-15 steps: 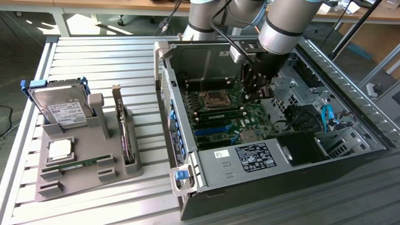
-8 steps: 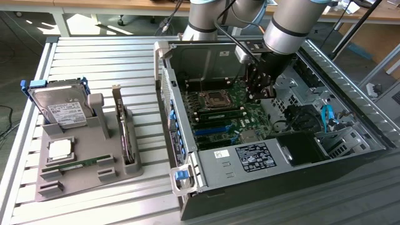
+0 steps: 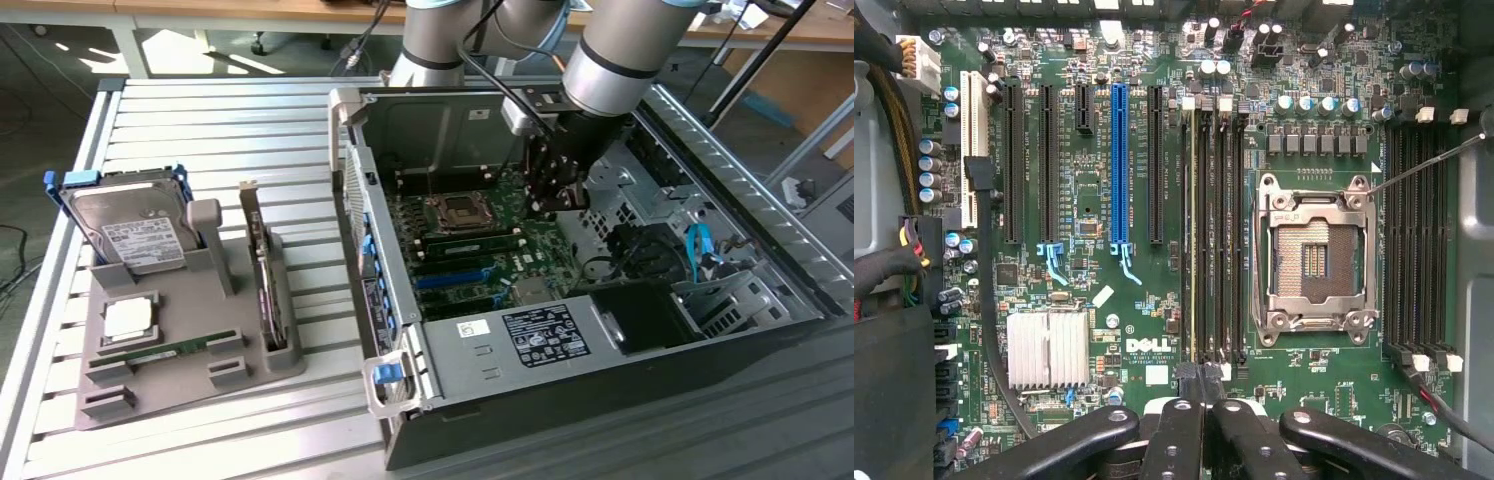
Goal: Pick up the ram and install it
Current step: 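Insert the ram into the slot, then press down the ram until it locks into place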
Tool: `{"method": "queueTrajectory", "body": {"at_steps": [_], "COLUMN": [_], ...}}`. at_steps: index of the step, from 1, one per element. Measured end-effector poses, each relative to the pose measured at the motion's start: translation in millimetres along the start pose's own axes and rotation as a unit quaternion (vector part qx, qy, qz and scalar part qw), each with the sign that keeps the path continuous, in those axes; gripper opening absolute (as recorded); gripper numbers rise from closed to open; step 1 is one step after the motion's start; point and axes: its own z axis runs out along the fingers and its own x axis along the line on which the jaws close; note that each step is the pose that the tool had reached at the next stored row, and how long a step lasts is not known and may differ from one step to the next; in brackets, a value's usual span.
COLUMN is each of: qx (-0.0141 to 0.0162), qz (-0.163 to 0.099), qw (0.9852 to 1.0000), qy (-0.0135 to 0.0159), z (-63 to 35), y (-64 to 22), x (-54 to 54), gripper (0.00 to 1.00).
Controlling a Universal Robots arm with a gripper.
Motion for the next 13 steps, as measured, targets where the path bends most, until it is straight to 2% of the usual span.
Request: {"method": "queueTrajectory", "body": {"at_steps": [5,7,13], "qx": [0.0,0.0,0.0], "qz": [0.0,-0.001,-0.001], "qw": [1.0,1.0,1.0], "qy": [-0.0001,0.0,0.0], "z": [1.2,8.9,16.6], "y": [0.0,1.8,3.8], "x": [0.0,-0.1,-2.5], "gripper": [0.1,0.1,0.1]}}
